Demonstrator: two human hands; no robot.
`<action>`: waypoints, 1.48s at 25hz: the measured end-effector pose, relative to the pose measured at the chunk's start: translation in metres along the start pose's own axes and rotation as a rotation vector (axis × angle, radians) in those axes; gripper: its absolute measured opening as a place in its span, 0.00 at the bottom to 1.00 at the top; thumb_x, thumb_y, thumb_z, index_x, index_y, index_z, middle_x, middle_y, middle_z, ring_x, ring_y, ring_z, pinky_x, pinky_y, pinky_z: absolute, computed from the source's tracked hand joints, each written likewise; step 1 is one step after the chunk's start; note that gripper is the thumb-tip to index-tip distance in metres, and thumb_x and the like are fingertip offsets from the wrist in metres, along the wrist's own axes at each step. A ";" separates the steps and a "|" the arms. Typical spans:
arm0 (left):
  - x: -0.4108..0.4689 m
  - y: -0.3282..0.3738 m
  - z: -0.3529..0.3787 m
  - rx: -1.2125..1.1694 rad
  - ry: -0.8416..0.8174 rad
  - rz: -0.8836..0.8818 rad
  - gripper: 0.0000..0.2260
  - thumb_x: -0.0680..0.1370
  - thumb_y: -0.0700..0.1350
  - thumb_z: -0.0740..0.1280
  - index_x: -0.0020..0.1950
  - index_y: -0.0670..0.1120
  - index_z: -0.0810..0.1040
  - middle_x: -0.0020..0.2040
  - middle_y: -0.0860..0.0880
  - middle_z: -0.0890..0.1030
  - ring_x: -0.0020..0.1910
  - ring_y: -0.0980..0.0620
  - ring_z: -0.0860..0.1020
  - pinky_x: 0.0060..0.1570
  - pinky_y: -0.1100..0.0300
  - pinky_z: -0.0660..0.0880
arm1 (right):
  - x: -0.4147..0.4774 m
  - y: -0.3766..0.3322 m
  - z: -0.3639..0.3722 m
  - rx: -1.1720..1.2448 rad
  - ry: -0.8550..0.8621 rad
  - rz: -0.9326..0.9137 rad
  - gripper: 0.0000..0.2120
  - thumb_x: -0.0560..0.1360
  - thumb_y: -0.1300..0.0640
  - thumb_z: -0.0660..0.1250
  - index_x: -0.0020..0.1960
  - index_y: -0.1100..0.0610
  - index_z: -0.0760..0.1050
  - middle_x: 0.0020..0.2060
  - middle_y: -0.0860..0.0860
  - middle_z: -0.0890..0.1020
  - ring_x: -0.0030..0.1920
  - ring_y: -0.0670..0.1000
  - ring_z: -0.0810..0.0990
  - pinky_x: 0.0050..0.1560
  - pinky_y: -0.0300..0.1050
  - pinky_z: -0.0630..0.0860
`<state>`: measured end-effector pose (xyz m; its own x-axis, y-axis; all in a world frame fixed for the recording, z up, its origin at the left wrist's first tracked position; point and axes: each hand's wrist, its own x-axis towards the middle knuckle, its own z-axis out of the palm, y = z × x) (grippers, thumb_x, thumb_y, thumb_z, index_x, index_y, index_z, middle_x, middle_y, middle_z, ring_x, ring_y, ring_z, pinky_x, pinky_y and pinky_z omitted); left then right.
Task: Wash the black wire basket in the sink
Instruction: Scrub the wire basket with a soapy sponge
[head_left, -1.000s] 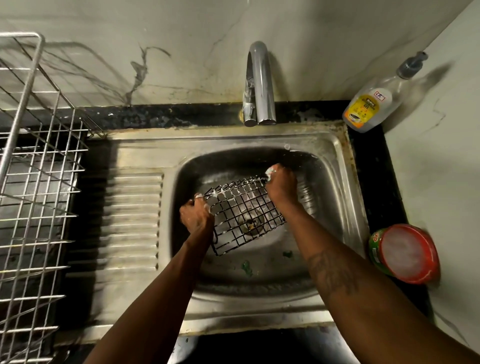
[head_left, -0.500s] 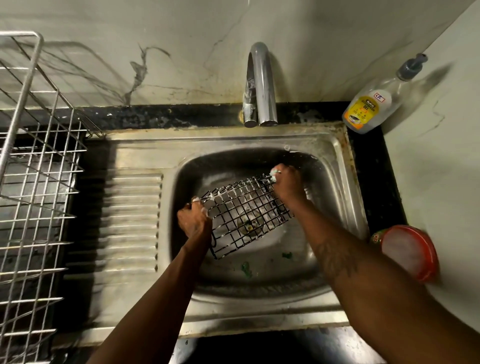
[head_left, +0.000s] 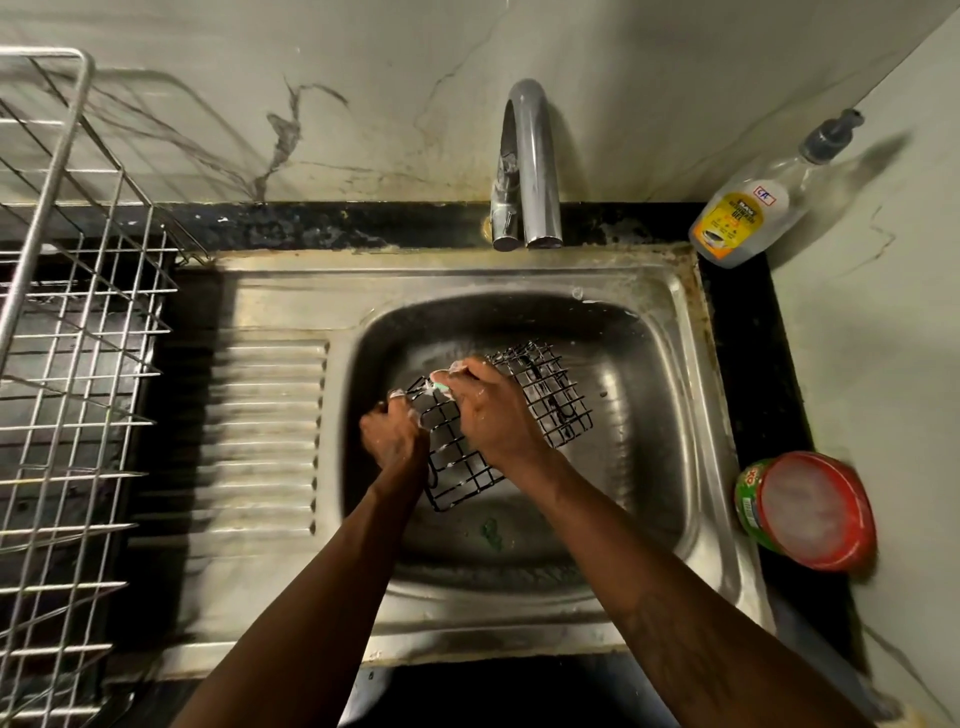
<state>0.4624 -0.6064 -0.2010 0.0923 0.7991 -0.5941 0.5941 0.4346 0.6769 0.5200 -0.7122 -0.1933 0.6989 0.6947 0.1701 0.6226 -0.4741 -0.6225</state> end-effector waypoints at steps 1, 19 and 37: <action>0.001 -0.001 0.001 -0.006 -0.004 -0.004 0.11 0.79 0.48 0.66 0.39 0.44 0.79 0.42 0.40 0.83 0.35 0.48 0.77 0.38 0.54 0.75 | -0.001 0.002 -0.002 -0.033 -0.006 -0.012 0.19 0.73 0.74 0.68 0.59 0.59 0.83 0.52 0.57 0.83 0.48 0.52 0.83 0.49 0.38 0.80; -0.011 0.012 0.003 -0.002 0.016 0.001 0.16 0.80 0.47 0.63 0.55 0.35 0.82 0.55 0.35 0.82 0.51 0.40 0.78 0.43 0.57 0.65 | -0.027 -0.035 -0.003 0.024 -0.062 0.001 0.19 0.74 0.65 0.55 0.58 0.62 0.80 0.54 0.58 0.82 0.56 0.56 0.79 0.58 0.45 0.79; -0.016 0.010 0.001 0.031 0.012 -0.004 0.15 0.81 0.45 0.62 0.52 0.34 0.81 0.43 0.41 0.78 0.38 0.48 0.73 0.31 0.60 0.59 | -0.027 -0.013 -0.019 -0.154 -0.148 0.015 0.19 0.73 0.73 0.68 0.60 0.59 0.83 0.53 0.56 0.86 0.54 0.54 0.82 0.56 0.45 0.80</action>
<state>0.4676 -0.6151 -0.1851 0.0803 0.8027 -0.5910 0.6191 0.4245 0.6607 0.4996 -0.7353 -0.1754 0.6562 0.7535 0.0402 0.6667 -0.5541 -0.4985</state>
